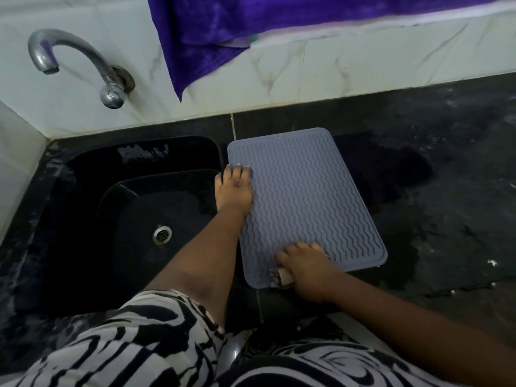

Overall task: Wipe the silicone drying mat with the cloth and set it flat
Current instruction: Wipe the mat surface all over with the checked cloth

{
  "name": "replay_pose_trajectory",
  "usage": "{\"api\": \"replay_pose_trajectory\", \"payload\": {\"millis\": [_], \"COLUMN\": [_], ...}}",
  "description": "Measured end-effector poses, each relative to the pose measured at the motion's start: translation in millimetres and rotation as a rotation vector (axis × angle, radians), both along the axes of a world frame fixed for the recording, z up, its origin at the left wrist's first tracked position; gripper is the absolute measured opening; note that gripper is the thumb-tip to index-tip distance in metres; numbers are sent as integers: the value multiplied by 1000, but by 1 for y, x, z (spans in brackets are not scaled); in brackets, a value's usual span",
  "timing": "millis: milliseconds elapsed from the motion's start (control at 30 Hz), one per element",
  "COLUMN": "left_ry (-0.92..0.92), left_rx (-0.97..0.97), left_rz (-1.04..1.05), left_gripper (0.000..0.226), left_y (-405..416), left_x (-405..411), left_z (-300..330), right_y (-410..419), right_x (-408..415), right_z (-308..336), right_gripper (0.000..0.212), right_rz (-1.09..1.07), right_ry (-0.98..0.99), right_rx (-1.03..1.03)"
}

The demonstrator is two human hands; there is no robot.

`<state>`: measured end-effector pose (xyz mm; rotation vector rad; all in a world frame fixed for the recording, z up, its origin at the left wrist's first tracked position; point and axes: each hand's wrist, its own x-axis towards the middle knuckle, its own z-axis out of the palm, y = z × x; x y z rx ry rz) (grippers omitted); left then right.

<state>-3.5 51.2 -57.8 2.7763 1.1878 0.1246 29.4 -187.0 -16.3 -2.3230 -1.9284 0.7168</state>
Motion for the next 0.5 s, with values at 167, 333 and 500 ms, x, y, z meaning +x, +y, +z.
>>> {"api": "replay_pose_trajectory", "payload": {"millis": [167, 333, 500], "left_ry": [-139, -251, -33], "left_rx": [-17, -68, -75], "left_rz": [-25, -7, -136], "left_gripper": [38, 39, 50], "left_y": [16, 47, 72], "left_x": [-3, 12, 56], "left_z": [5, 17, 8], "right_y": [60, 143, 241], "right_x": [56, 124, 166], "right_z": [39, 51, 47], "right_gripper": [14, 15, 34], "right_rz": [-483, -541, -403], "right_ry": [423, 322, -20], "right_rx": [343, 260, 387]}}
